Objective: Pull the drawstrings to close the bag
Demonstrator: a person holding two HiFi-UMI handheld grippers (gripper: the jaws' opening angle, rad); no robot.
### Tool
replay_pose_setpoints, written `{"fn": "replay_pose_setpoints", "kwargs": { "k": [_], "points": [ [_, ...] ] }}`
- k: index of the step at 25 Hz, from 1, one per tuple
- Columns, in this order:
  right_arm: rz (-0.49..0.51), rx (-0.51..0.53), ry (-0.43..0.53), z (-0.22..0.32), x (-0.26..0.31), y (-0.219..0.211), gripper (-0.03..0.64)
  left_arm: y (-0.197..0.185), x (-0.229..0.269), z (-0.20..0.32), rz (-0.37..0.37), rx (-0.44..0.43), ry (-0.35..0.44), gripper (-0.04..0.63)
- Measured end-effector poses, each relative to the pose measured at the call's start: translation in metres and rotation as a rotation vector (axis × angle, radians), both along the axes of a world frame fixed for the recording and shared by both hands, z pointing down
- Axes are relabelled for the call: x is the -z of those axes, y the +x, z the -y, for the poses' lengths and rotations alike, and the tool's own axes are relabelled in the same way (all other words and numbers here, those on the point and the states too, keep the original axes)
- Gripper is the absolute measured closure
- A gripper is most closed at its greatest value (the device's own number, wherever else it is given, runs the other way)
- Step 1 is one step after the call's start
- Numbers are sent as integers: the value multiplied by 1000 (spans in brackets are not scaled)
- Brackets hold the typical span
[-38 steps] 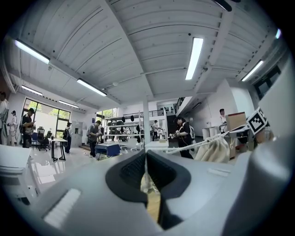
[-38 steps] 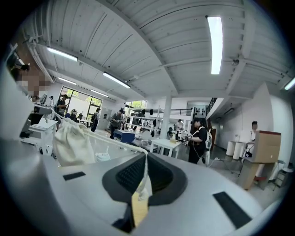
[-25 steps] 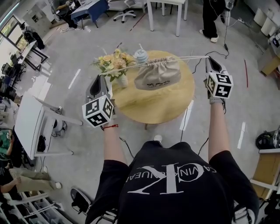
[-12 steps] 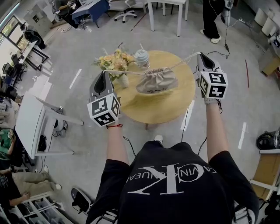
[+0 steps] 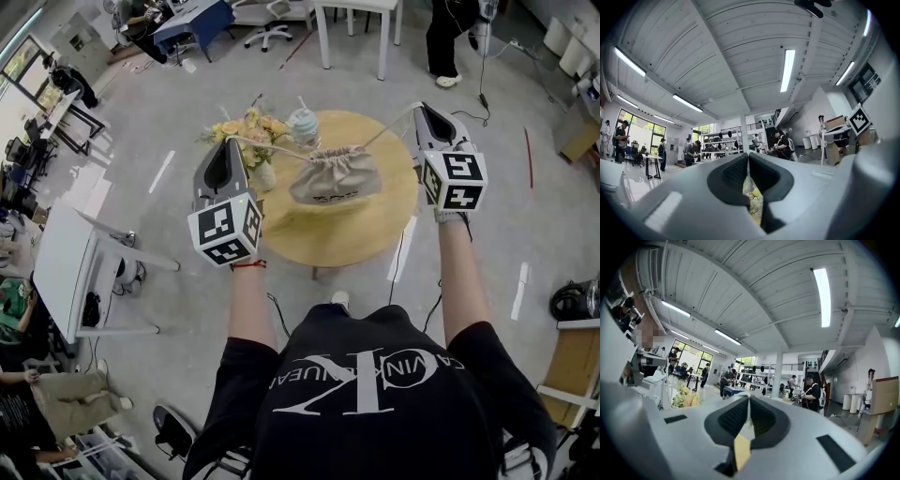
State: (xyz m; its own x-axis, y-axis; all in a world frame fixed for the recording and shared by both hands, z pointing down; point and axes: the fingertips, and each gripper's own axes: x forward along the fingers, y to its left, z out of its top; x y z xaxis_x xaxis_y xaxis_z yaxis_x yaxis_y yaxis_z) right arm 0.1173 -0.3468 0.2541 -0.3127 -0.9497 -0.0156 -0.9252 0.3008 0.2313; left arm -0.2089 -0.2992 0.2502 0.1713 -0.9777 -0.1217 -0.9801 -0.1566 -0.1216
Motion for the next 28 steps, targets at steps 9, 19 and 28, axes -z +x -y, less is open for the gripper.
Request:
{"fn": "replay_pose_setpoints", "kwargs": {
  "k": [9, 19, 28],
  "points": [
    [-1, 36, 42, -3, 19, -18, 598, 7, 19, 5, -3, -21, 39, 578],
    [0, 54, 70, -11, 28, -26, 600, 13, 31, 2, -12, -29, 73, 578],
    [-8, 54, 86, -1, 35, -20, 598, 27, 41, 12, 20, -18, 79, 578]
  ]
}}
